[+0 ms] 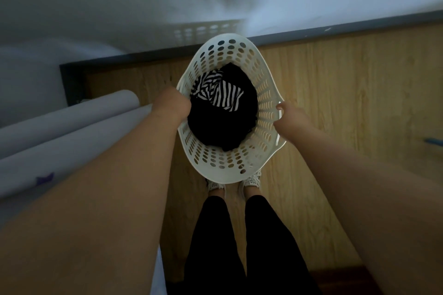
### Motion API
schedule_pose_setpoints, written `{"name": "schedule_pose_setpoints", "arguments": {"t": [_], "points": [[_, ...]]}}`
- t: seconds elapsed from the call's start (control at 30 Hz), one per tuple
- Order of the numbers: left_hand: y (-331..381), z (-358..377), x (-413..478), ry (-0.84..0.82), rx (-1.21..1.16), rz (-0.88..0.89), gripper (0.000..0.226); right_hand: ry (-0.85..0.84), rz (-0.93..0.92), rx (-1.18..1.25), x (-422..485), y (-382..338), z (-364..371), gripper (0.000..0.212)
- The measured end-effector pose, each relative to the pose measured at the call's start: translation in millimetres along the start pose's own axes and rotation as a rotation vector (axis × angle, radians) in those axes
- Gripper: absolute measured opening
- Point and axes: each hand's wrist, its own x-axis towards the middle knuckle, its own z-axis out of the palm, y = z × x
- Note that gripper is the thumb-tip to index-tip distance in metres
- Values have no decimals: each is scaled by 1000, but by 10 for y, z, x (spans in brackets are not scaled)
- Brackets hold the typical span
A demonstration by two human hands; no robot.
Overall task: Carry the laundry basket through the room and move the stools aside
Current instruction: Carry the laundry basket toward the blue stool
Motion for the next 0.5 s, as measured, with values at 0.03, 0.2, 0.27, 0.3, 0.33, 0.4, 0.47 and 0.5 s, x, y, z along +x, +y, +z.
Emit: {"name": "schedule_pose_setpoints", "arguments": {"t": [0.03, 0.2, 0.27, 0.3, 0.33, 0.4, 0.47, 0.5], "points": [[27, -26, -83, -8, 26, 12, 26, 12, 6, 12, -59, 12, -57, 57], [174, -131, -573, -24, 136, 77, 23, 62, 4, 79, -487, 101, -301, 64], [227, -174, -793, -26, 164, 95, 18, 91, -6, 81, -708, 166, -409, 68], [260, -207, -932, -19, 185, 119, 15, 108, -8, 86, -847, 218, -484, 69], [292, -239, -1084, -12, 203, 146, 12, 118, -2, 100, -991, 272, -566, 71], [363, -298, -1359, 11, 254, 208, 8, 145, 16, 133, -1247, 386, -711, 73], [453, -354, -1596, 39, 332, 273, 9, 177, 24, 181, -1477, 506, -845, 72], [498, -367, -1693, 47, 368, 302, 9, 194, 24, 204, -1571, 566, -898, 70]]}}
